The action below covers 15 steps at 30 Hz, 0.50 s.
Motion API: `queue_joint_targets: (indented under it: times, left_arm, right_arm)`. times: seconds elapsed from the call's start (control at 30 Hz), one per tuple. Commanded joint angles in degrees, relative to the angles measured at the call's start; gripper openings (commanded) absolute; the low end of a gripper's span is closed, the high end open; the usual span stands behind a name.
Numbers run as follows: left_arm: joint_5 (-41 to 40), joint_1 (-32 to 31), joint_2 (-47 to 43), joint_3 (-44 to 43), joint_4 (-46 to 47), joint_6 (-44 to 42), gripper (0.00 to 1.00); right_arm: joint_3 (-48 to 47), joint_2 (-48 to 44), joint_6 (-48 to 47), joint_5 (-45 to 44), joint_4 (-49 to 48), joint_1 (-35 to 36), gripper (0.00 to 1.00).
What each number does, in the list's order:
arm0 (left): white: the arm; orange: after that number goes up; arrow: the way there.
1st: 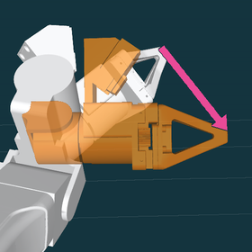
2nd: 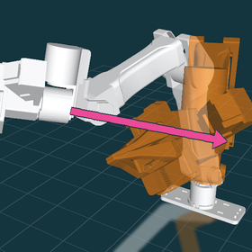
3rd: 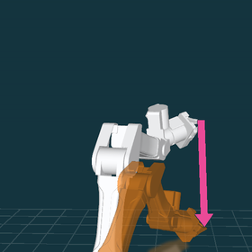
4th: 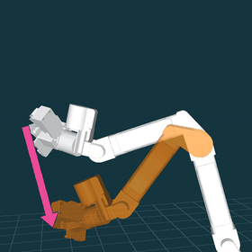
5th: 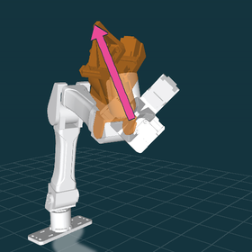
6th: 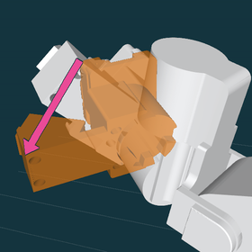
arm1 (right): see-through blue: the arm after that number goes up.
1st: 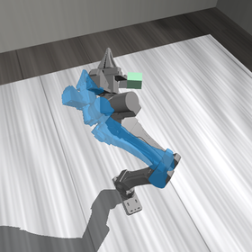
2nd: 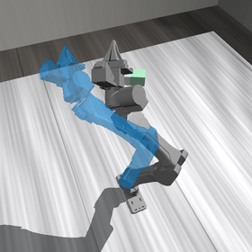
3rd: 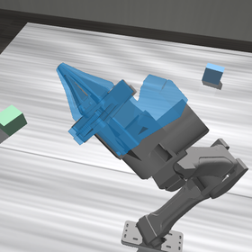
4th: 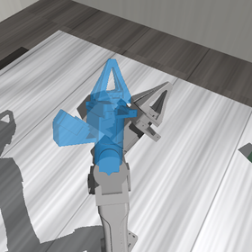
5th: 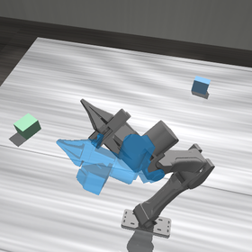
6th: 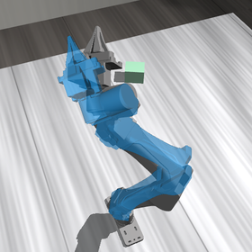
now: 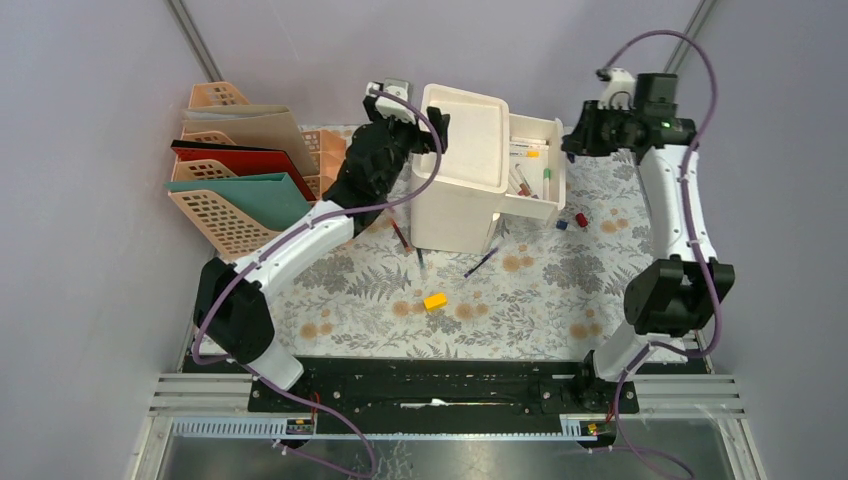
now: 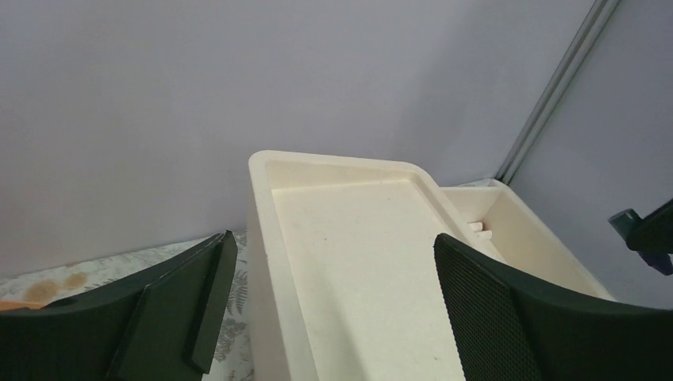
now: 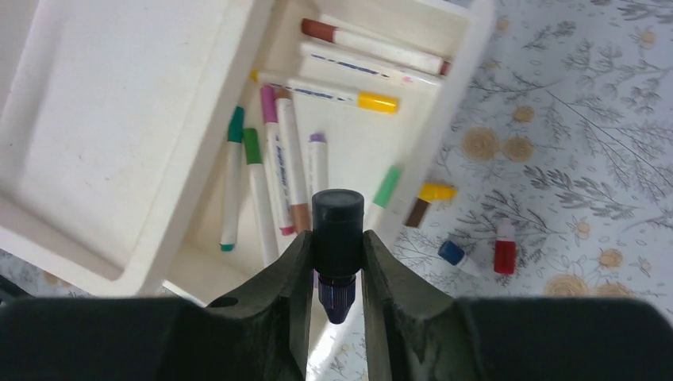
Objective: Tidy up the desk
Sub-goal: Pick up the stationery from the drawer, then place the stationery at the center of the board.
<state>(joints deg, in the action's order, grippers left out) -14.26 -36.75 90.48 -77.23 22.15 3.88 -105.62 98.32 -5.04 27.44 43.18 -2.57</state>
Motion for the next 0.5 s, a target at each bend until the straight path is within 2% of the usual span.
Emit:
queue_joint_targets:
  times: [0.0,0.17,0.33,0.47]
  left_arm:
    - [7.4,3.74,-2.98,-5.22,-5.52,11.33,0.99]
    - [11.77,7.27,-2.81,-8.16,-12.53,18.51,0.99]
    - [17.48,10.85,-2.38,-10.19,-18.26,23.6,0.99]
    - [19.2,11.78,-1.31,-12.29,-22.63,24.54,0.99]
  right_arm:
    - [5.02,-5.75,-1.78,10.64,-5.35,-6.97,0.0]
    - [14.75,-7.61,-1.36,9.9,-8.2,-13.92,0.0]
    - [27.04,-7.47,-10.93,5.24,-7.8,-14.42,0.0]
    - [33.75,-6.76,-13.68,2.74,-9.27,-14.39,0.02]
